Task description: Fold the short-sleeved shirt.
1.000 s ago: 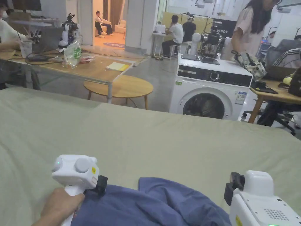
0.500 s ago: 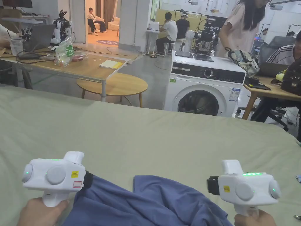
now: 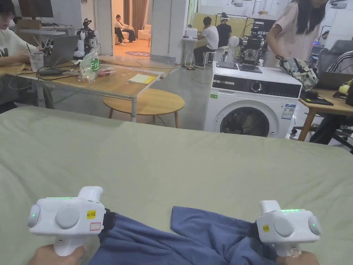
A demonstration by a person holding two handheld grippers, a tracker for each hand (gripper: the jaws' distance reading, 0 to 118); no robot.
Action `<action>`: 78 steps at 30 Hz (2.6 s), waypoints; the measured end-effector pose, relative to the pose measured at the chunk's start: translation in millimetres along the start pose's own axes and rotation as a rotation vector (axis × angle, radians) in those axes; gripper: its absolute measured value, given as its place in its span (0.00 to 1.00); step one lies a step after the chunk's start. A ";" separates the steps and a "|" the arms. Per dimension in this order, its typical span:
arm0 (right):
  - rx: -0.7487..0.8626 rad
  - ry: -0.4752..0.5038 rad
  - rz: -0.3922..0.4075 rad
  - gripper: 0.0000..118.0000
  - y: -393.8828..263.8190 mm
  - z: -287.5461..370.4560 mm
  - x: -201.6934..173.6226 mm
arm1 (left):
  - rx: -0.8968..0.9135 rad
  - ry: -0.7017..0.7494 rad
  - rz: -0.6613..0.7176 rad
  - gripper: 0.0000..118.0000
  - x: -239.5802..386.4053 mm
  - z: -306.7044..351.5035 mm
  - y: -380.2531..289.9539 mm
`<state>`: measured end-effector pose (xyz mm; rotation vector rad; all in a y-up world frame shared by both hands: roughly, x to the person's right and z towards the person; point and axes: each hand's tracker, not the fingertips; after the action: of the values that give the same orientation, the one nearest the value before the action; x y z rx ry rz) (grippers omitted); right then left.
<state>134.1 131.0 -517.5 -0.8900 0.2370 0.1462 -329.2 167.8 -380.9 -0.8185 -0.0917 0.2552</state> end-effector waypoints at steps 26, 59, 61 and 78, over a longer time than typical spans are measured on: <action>0.604 -0.237 -0.144 0.00 89.5 259.1 39.5 | 0.364 0.121 -0.084 0.00 -2.9 176.1 163.9; 0.788 -0.315 -0.080 0.00 225.1 324.4 30.6 | 0.529 0.160 -0.080 0.00 -3.9 234.6 292.2; 0.739 -0.318 -0.066 0.00 198.3 307.7 28.2 | 0.494 0.159 -0.091 0.00 -7.5 218.4 264.9; 0.509 -0.316 -0.025 0.00 -51.5 270.8 8.0 | 0.326 0.059 -0.017 0.00 -39.4 214.2 -3.4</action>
<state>192.2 311.1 -317.0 -0.3554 -0.0355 0.1899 -404.9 307.3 -231.8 -0.5002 -0.0004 0.2226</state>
